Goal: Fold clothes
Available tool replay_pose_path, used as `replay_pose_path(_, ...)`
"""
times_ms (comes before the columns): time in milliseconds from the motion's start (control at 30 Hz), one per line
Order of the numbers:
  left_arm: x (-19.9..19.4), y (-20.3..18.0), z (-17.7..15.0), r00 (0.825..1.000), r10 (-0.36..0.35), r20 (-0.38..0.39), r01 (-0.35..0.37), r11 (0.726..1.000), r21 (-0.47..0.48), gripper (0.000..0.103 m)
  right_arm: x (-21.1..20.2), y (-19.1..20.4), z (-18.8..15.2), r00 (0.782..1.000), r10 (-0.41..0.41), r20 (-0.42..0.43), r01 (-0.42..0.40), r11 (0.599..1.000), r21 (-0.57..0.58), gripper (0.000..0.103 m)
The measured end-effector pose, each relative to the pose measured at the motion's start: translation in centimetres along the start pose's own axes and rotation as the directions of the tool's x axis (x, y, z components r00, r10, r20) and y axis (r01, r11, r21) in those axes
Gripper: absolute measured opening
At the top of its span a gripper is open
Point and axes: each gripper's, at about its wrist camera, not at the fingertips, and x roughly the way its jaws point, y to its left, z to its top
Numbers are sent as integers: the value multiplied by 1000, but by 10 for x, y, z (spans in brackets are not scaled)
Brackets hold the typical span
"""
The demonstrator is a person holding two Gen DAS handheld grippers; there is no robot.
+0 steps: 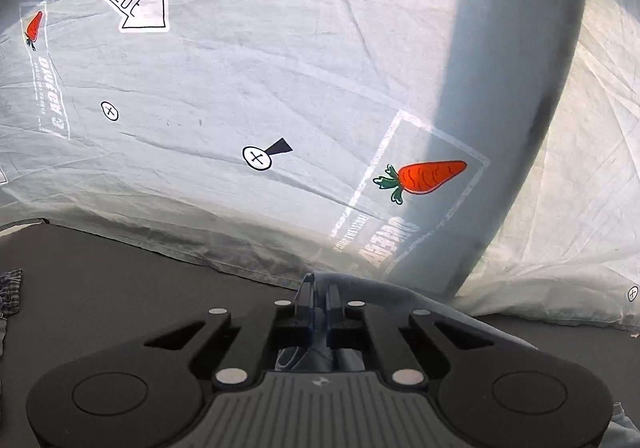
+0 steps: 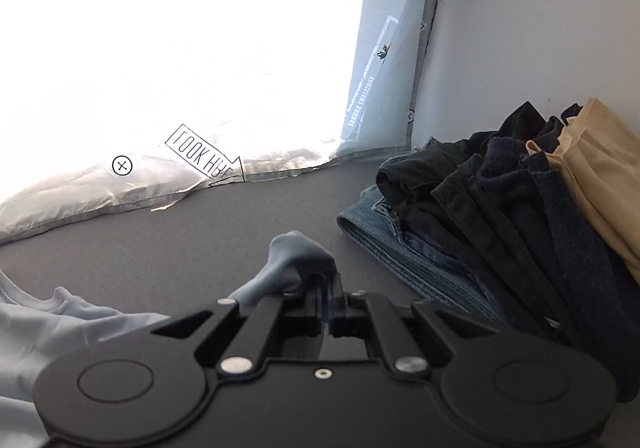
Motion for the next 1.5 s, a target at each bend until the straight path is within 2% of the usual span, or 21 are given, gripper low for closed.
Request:
replay_pose_path(33, 5, 14, 6, 1000, 27, 7, -27, 999, -30, 4, -1, 1, 6, 1000, 6, 8, -6, 1000, 8, 3)
replay_pose_path(67, 9, 27, 10, 996, 89, 18, -88, 996, -35, 2, -2, 3, 11, 1000, 11, 15, -11, 1000, 21, 3)
replay_pose_path(133, 13, 54, 17, 979, 203, 31, -202, 978, -42, 1, -6, 10, 18, 1000, 22, 17, -22, 999, 26, 4)
replay_pose_path(167, 8, 68, 15, 976, 216, 17, -215, 976, -41, 1, -8, 14, 18, 1000, 24, 16, -24, 1000, 19, 5)
replay_pose_path(200, 1, 79, 10, 984, 177, 7, -176, 982, -67, 5, -11, 18, 18, 1000, 23, 18, -23, 1000, 16, 7)
replay_pose_path(267, -14, 101, -4, 995, 94, -11, -95, 990, -108, 20, -21, 25, 12, 999, 42, 12, -42, 999, 12, 17)
replay_pose_path(333, -33, 114, -36, 999, 8, -38, -10, 998, -67, 33, -30, 31, 1, 998, 59, -7, -58, 998, 19, 26)
replay_pose_path(400, -48, 112, -73, 996, -22, -82, 26, 999, 46, 39, -38, 38, -13, 996, 85, -40, -84, 996, 18, 27)
replay_pose_path(500, -72, 100, -133, 984, -64, -167, 100, 971, 217, 48, -51, 48, -36, 987, 126, -103, -126, 992, 6, 28)
replay_pose_path(667, -98, 73, -198, 962, -151, -229, 218, 927, 304, 55, -76, 65, -72, 950, 240, -198, -235, 971, 53, 32)
replay_pose_path(733, -103, 71, -208, 962, -152, -225, 216, 931, 296, 55, -82, 69, -83, 925, 298, -235, -282, 954, 102, 33)
replay_pose_path(800, -106, 72, -209, 962, -158, -224, 218, 937, 273, 55, -87, 77, -95, 882, 380, -279, -344, 923, 171, 33)
replay_pose_path(867, -113, 74, -206, 961, -175, -214, 232, 931, 281, 56, -92, 87, -107, 838, 448, -310, -396, 892, 219, 34)
replay_pose_path(933, -120, 78, -202, 958, -198, -206, 254, 921, 294, 67, -95, 100, -117, 814, 469, -342, -418, 883, 215, 34)
replay_pose_path(1000, -127, 81, -200, 944, -250, -216, 308, 903, 299, 74, -98, 114, -124, 803, 476, -359, -440, 879, 181, 34)
replay_pose_path(1033, -131, 81, -200, 937, -270, -222, 329, 894, 303, 74, -99, 119, -126, 798, 480, -364, -448, 877, 175, 34)
replay_pose_path(1133, -134, 77, -205, 938, -266, -220, 330, 881, 339, 75, -95, 127, -128, 785, 494, -375, -453, 870, 196, 34)
replay_pose_path(1233, -122, 70, -212, 944, -233, -233, 305, 884, 355, 75, -90, 133, -126, 783, 503, -366, -455, 865, 214, 38)
replay_pose_path(1400, -94, 63, -218, 927, -246, -284, 329, 895, 300, 75, -79, 136, -120, 766, 533, -359, -455, 844, 284, 39)
replay_pose_path(1433, -89, 61, -219, 924, -247, -292, 331, 898, 291, 75, -77, 136, -120, 765, 537, -356, -454, 841, 293, 39)
replay_pose_path(1500, -83, 58, -221, 925, -239, -296, 323, 904, 280, 71, -76, 140, -120, 774, 530, -346, -460, 847, 268, 29)
